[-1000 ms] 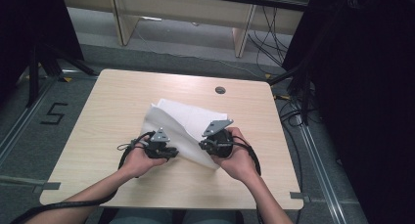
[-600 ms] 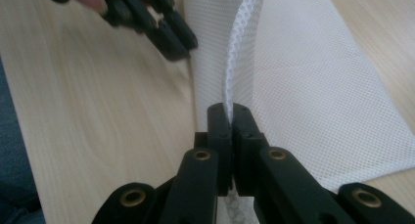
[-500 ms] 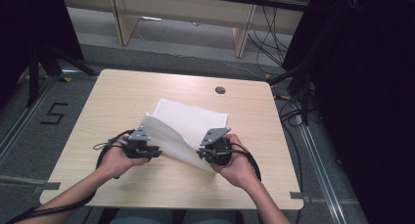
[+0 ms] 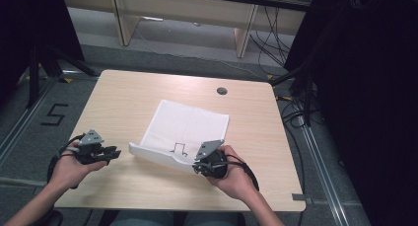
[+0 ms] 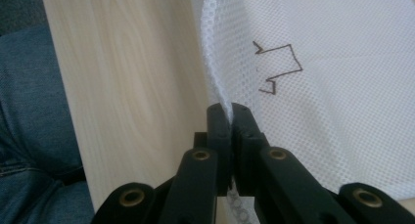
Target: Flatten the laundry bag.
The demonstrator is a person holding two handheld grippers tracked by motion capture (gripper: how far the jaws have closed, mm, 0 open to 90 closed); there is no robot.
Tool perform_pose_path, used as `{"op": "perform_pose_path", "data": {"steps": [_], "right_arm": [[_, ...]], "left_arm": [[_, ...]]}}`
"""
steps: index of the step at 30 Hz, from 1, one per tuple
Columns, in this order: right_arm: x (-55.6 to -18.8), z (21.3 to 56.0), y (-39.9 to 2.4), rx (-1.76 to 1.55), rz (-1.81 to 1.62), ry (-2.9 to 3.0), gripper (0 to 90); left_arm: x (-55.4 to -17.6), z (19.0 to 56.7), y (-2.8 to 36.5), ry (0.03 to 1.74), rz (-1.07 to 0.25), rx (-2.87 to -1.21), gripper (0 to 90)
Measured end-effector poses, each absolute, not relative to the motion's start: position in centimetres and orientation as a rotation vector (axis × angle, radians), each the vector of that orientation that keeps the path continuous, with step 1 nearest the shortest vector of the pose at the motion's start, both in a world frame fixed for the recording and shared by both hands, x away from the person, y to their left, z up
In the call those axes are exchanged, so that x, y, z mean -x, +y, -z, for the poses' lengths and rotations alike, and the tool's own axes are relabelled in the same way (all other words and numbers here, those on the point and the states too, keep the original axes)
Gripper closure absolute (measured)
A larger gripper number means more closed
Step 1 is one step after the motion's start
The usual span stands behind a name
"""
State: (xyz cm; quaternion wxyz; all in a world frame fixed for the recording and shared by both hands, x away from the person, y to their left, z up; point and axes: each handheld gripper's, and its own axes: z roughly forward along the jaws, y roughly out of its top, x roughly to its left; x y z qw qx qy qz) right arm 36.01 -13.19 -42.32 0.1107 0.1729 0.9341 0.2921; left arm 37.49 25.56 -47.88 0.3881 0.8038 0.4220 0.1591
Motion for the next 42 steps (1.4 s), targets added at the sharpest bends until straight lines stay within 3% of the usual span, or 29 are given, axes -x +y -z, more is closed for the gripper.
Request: {"op": "perform_pose_path", "data": {"steps": [42], "right_arm": [[-34.7,45.3,-15.9,-0.634,-0.781,2.848,88.4]], "left_arm": [[-38.0,48.7,24.3,1.041,-0.406,-2.090,62.7]]}}
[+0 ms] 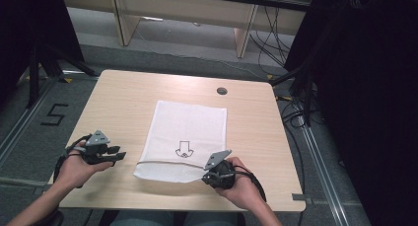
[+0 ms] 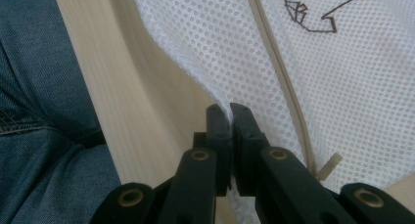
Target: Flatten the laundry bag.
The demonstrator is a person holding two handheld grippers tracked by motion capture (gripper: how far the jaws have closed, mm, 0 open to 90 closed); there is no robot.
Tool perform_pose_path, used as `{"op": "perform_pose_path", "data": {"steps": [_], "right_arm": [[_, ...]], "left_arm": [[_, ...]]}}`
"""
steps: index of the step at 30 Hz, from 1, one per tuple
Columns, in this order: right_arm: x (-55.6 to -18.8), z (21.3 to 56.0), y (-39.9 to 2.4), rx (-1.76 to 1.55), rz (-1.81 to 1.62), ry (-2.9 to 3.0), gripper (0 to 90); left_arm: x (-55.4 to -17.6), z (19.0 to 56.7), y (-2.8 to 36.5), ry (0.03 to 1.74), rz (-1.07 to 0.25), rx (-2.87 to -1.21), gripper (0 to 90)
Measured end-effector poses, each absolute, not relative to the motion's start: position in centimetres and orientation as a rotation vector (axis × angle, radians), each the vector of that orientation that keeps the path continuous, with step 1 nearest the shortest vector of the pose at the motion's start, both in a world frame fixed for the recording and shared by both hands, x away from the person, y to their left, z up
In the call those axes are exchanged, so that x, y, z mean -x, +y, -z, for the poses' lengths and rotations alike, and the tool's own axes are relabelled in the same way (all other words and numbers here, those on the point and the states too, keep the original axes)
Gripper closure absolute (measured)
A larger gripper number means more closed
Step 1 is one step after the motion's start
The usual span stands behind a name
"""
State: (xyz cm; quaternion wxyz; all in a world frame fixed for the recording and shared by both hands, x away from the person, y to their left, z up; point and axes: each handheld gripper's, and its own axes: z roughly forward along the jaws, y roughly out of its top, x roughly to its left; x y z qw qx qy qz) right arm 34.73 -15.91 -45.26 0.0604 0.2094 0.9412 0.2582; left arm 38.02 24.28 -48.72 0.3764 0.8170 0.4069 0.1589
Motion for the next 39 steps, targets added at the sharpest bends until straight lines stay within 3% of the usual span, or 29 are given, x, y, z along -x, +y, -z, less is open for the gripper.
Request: {"op": "perform_pose_path", "data": {"steps": [19,39], "right_arm": [[-34.1,46.8,-16.5,-0.657,-0.699,2.916,86.4],[-33.1,47.2,-17.1,-0.669,-0.702,2.992,70.8]], "left_arm": [[-37.9,48.4,22.4,0.982,-0.355,-2.058,65.1],[-37.8,48.4,21.8,0.945,-0.346,-2.069,64.4]]}}
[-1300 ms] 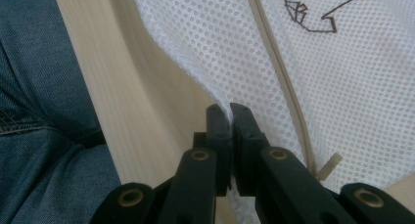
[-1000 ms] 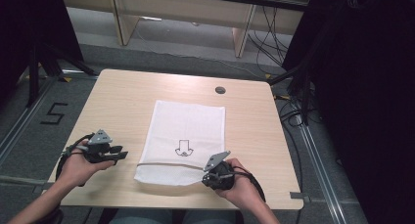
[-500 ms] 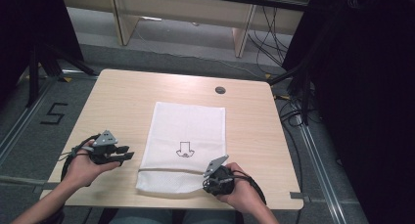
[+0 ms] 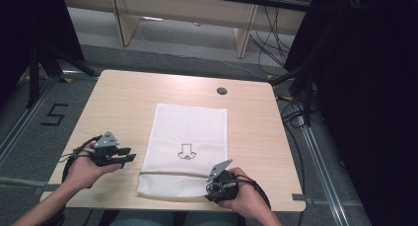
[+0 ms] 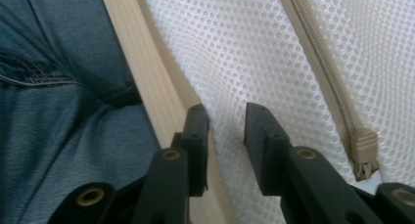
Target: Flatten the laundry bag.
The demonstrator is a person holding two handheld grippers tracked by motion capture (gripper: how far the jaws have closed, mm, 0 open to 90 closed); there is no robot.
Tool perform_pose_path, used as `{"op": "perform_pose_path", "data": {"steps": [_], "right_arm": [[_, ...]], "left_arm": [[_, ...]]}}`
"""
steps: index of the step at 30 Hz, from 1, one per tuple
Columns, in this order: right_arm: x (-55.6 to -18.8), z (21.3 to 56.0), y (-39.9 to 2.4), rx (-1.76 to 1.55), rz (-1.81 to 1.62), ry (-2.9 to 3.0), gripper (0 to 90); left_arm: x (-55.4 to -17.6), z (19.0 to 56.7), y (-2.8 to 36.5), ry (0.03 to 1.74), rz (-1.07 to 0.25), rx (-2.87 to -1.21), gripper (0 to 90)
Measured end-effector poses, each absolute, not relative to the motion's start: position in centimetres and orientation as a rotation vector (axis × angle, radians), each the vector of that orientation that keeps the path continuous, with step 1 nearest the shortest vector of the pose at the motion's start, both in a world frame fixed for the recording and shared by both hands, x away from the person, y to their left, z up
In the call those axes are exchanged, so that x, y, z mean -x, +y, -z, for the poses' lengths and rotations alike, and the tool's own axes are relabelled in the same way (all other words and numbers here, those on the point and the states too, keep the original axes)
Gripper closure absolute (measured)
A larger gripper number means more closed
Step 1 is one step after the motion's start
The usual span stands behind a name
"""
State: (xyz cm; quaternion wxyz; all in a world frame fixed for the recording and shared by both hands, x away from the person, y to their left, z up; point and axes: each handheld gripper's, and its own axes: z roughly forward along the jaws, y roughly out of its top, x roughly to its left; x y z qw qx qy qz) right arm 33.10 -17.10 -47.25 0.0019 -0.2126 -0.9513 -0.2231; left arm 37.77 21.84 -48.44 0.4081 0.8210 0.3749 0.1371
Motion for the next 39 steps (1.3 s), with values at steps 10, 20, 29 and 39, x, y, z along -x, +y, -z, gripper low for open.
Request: {"op": "perform_pose_path", "data": {"steps": [10,20,29,39], "right_arm": [[-32.7,46.5,-18.5,0.828,0.800,-2.876,65.1],[-32.8,45.3,-20.0,0.951,0.870,-2.818,61.6],[-35.2,45.2,-23.3,1.372,0.781,-2.830,89.4],[-37.3,47.3,-22.5,1.476,0.598,-2.813,90.0]], "left_arm": [[-37.7,48.4,21.7,0.946,-0.329,-2.062,64.3],[-37.8,48.4,21.6,0.924,-0.340,-2.073,64.2],[-37.1,48.1,19.8,0.862,-0.288,-1.991,69.7],[-36.9,49.1,15.9,0.738,-0.205,-2.143,83.5]]}}
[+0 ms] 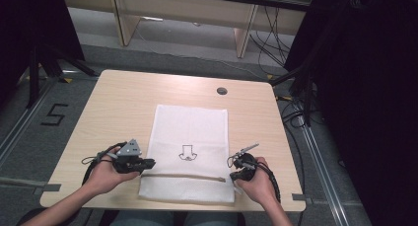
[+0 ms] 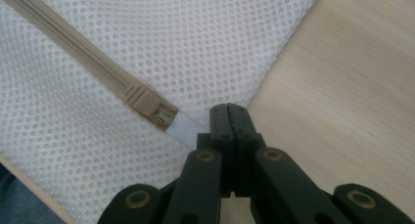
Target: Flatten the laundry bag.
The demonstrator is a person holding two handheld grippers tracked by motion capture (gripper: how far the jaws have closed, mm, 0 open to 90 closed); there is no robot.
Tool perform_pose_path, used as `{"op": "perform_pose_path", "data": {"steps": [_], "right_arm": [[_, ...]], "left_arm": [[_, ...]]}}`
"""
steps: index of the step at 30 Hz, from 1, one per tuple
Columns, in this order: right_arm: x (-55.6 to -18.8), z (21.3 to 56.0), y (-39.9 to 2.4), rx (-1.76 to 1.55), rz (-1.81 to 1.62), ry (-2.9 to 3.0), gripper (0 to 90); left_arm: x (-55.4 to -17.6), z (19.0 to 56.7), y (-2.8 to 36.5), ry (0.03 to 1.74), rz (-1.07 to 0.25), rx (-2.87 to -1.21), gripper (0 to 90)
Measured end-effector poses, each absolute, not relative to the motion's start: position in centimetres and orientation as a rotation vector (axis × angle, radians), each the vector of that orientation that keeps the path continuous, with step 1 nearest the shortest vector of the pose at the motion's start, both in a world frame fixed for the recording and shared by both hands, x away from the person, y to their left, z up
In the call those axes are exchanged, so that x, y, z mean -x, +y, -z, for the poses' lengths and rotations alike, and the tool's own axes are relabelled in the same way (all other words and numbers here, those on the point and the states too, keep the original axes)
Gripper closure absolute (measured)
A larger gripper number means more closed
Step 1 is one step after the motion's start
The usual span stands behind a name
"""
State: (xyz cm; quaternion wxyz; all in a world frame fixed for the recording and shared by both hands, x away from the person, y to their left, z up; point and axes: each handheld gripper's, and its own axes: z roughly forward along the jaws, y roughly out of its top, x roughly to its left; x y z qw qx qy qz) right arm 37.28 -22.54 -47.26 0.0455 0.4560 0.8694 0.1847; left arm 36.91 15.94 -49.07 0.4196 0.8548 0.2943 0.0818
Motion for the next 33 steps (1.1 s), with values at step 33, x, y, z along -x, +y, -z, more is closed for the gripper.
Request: {"op": "perform_pose_path", "data": {"steps": [33], "right_arm": [[-37.2,47.7,-20.0,-1.356,-0.671,2.637,90.0]], "left_arm": [[-37.2,50.0,17.1,0.772,-0.101,-2.384,79.9]]}}
